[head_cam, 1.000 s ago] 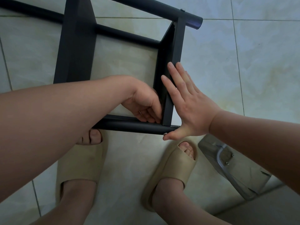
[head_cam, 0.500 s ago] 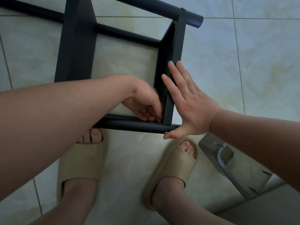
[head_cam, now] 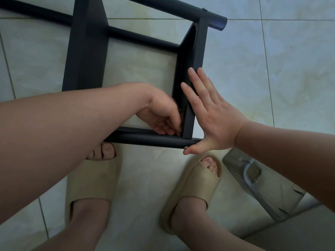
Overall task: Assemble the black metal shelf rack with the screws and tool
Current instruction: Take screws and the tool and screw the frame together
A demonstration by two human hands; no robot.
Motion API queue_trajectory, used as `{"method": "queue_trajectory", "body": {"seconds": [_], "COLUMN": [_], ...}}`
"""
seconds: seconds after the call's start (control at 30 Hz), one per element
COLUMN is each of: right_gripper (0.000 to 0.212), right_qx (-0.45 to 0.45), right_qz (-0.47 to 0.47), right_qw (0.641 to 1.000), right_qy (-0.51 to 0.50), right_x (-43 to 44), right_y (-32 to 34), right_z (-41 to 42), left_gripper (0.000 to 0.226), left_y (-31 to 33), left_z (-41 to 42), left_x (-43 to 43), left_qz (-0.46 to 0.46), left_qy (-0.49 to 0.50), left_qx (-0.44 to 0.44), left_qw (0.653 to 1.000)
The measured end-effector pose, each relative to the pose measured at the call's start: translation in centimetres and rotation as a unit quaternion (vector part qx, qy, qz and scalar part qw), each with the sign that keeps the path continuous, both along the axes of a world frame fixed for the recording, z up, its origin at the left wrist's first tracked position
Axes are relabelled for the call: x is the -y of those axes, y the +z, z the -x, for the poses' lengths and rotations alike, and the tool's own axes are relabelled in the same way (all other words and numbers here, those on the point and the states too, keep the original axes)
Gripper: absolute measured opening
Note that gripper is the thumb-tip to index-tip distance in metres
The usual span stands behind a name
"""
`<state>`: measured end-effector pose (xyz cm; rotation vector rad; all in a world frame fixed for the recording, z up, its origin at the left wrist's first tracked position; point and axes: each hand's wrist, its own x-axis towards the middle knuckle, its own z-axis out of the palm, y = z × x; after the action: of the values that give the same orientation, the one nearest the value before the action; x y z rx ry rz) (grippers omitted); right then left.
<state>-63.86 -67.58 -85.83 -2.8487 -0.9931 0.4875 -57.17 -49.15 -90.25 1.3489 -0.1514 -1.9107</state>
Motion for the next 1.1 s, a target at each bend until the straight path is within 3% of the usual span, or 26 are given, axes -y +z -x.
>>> {"method": "queue_trajectory", "body": {"seconds": [0.2,0.37,0.67,1.1], "right_gripper": [0.14,0.14,0.14,0.14], "right_qx": [0.001,0.001,-0.003,-0.006], "right_qz": [-0.003,0.0,0.0,0.01], "right_qw": [1.0,1.0,1.0,1.0], "right_qy": [0.001,0.001,-0.003,-0.003], "right_x": [0.0,0.01,-0.08,-0.22], "right_y": [-0.05,-0.04,0.09,0.29], "right_z": [-0.06,-0.11,-0.04,-0.04], "left_gripper": [0.011,0.008,0.021,0.011], "left_y": [0.13,-0.2,-0.01,0.05], "left_z": [0.02,0.29,0.24,0.32], "left_x": [-0.08,0.23,0.28,0.53], "left_qz": [-0.008,-0.013,-0.002,-0.018], "left_qy": [-0.029,0.002,0.021,0.009], "left_qx": [0.007,0.01,-0.004,0.008], "left_qw": [1.0,1.0,1.0,1.0]}}
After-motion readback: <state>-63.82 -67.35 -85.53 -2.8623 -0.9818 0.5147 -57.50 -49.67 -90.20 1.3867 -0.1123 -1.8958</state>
